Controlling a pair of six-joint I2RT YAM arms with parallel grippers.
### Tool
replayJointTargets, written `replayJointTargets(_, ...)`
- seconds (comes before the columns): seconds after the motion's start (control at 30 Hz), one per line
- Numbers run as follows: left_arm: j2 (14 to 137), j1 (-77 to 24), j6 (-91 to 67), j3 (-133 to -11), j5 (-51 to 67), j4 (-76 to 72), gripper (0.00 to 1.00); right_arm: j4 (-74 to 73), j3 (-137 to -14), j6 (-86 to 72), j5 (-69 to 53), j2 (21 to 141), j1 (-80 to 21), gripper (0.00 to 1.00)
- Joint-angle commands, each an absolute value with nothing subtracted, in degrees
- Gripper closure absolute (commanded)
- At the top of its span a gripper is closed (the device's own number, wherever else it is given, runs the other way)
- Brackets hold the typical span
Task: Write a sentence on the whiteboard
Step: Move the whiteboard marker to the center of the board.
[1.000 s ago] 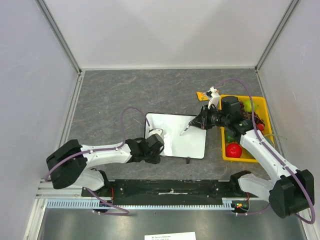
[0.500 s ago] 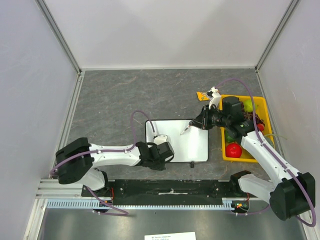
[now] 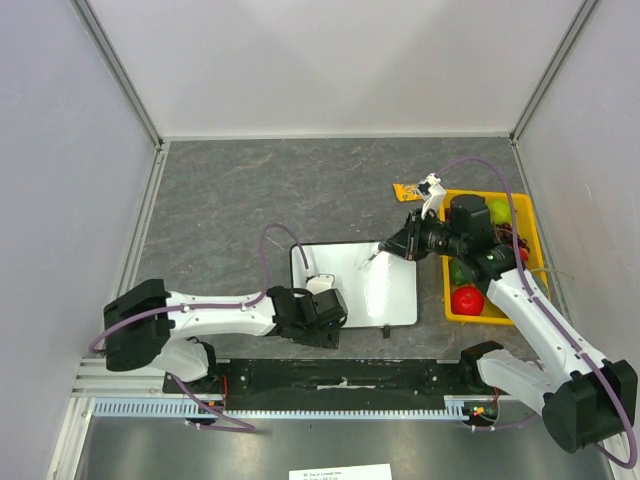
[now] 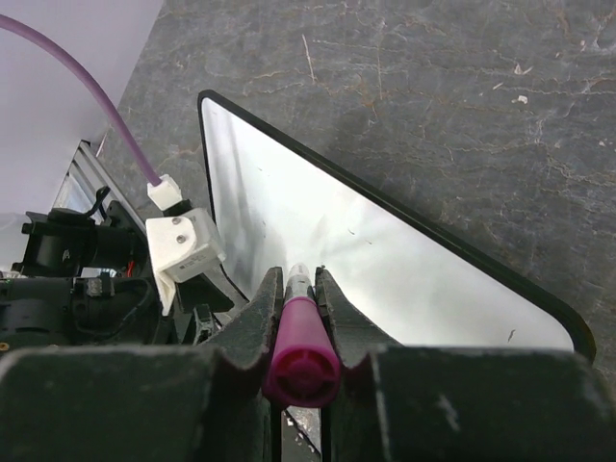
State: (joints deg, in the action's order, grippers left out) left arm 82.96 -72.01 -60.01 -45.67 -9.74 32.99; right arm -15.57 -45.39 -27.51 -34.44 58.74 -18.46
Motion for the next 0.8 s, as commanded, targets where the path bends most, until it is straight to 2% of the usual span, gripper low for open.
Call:
replayJointTargets(0.0,77.53,-72.25,-59.07,-47.02,-11.25,34.54,0.25,-15.47,-45.70,-28.04,-35.68,55.81,-18.19,1.00)
replayJointTargets(0.23,72.60,-71.02,-52.40,-50.09,-13.62,35.95,0.16,-16.43,-45.00,-28.56,-35.33,54.32,-18.19,1.00)
replayJointTargets(0.33,71.28,-68.39,-48.00,-52.46,-12.22,36.12,0.15,-16.79,-45.09,-28.83,-35.24,53.62,-18.28,1.00)
replayJointTargets(0.77,67.33,-45.37,-29.80,-60.12,3.07,33.66,0.15,-16.88,-46.23,-28.30,-36.04,53.17,-18.28,1.00)
